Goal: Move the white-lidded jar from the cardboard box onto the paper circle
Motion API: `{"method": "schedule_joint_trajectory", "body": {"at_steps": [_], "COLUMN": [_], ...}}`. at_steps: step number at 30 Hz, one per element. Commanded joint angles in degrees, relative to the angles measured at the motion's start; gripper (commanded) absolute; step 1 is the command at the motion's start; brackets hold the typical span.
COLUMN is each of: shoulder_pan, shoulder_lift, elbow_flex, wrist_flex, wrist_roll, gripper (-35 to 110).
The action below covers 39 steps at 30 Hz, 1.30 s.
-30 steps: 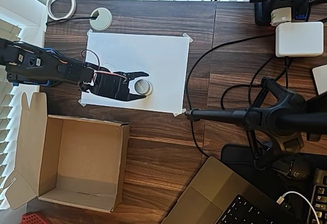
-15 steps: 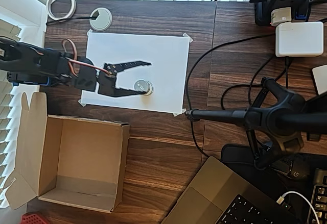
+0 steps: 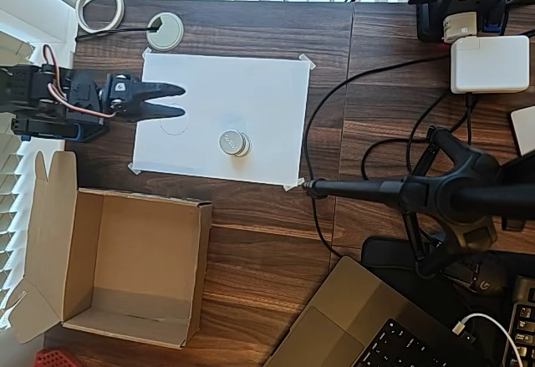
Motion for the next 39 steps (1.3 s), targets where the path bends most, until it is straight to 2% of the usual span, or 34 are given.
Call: {"method": "schedule_joint_trajectory", "body": {"at_steps": [1, 6, 12, 20, 37, 39], "shoulder_pan": [0.2, -0.7, -1.8, -0.9, -1.2, -1.2], "shoulder_lift": [12.0, 17.6, 20.9, 21.8, 21.8, 21.8], "elbow_flex": [2.0, 5.1, 7.5, 13.9, 13.9, 13.9], "wrist_flex": [13.2, 21.9, 29.6, 27.0, 27.0, 26.9], "wrist_roll": [3.3, 7.0, 9.0, 7.4, 6.9, 6.9], "gripper": [20, 2, 0, 0, 0, 5]}}
